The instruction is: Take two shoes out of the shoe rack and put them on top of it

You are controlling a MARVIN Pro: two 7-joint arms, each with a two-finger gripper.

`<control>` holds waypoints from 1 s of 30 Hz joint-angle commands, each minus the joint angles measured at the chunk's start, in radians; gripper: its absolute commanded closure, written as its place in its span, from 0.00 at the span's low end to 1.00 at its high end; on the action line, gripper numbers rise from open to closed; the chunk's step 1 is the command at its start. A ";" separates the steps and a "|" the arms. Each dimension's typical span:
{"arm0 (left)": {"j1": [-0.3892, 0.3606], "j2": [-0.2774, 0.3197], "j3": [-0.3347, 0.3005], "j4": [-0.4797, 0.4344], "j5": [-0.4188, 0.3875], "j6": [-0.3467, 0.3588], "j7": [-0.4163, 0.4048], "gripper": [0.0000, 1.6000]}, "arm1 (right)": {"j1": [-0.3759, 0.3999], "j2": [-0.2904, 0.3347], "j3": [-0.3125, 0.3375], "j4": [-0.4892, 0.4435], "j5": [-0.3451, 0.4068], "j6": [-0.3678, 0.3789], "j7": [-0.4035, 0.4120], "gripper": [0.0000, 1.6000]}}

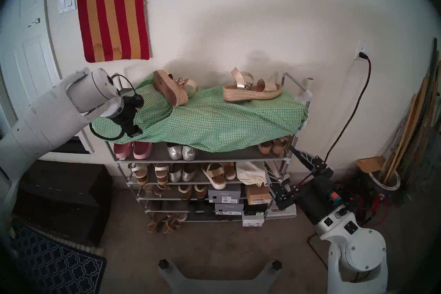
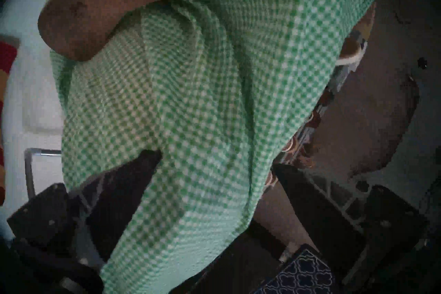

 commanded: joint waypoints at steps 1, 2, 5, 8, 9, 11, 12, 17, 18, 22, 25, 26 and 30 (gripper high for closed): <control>0.101 0.062 -0.007 0.006 -0.064 -0.002 0.016 0.00 | 0.001 -0.001 -0.002 -0.001 0.001 0.000 0.000 0.00; 0.107 0.065 -0.011 0.003 -0.073 -0.006 0.022 0.00 | 0.001 -0.001 -0.002 -0.001 0.001 0.000 0.000 0.00; 0.120 0.073 -0.020 -0.004 -0.099 -0.016 0.039 0.00 | 0.001 -0.001 -0.002 -0.001 0.001 0.000 0.000 0.00; 0.135 0.081 -0.031 -0.010 -0.128 -0.027 0.058 0.00 | 0.001 -0.001 -0.002 -0.001 0.001 0.000 0.000 0.00; 0.138 0.083 -0.033 -0.011 -0.136 -0.031 0.064 0.00 | 0.001 -0.001 -0.002 -0.001 0.001 0.000 0.000 0.00; 0.150 0.088 -0.040 -0.016 -0.155 -0.040 0.078 0.00 | 0.001 -0.001 -0.002 -0.001 0.001 0.000 0.000 0.00; 0.156 0.091 -0.044 -0.018 -0.166 -0.046 0.086 0.00 | 0.001 -0.001 -0.002 -0.001 0.001 0.000 0.000 0.00; 0.182 0.103 -0.061 -0.027 -0.214 -0.071 0.124 0.00 | 0.001 -0.001 -0.002 -0.001 0.001 0.000 0.000 0.00; 0.188 0.106 -0.064 -0.029 -0.225 -0.076 0.132 0.00 | 0.001 -0.001 -0.002 -0.001 0.001 0.000 0.000 0.00; 0.204 0.113 -0.073 -0.033 -0.255 -0.094 0.156 0.00 | 0.001 -0.001 -0.002 -0.001 0.001 0.000 0.000 0.00; 0.220 0.120 -0.082 -0.037 -0.283 -0.113 0.178 0.00 | 0.001 -0.001 -0.002 -0.001 0.001 0.000 0.001 0.00; 0.224 0.122 -0.085 -0.038 -0.292 -0.120 0.185 0.00 | 0.001 -0.001 -0.002 -0.001 0.001 0.000 0.001 0.00; 0.247 0.131 -0.095 -0.041 -0.332 -0.155 0.217 0.00 | 0.001 -0.001 -0.003 -0.001 0.001 0.000 0.001 0.00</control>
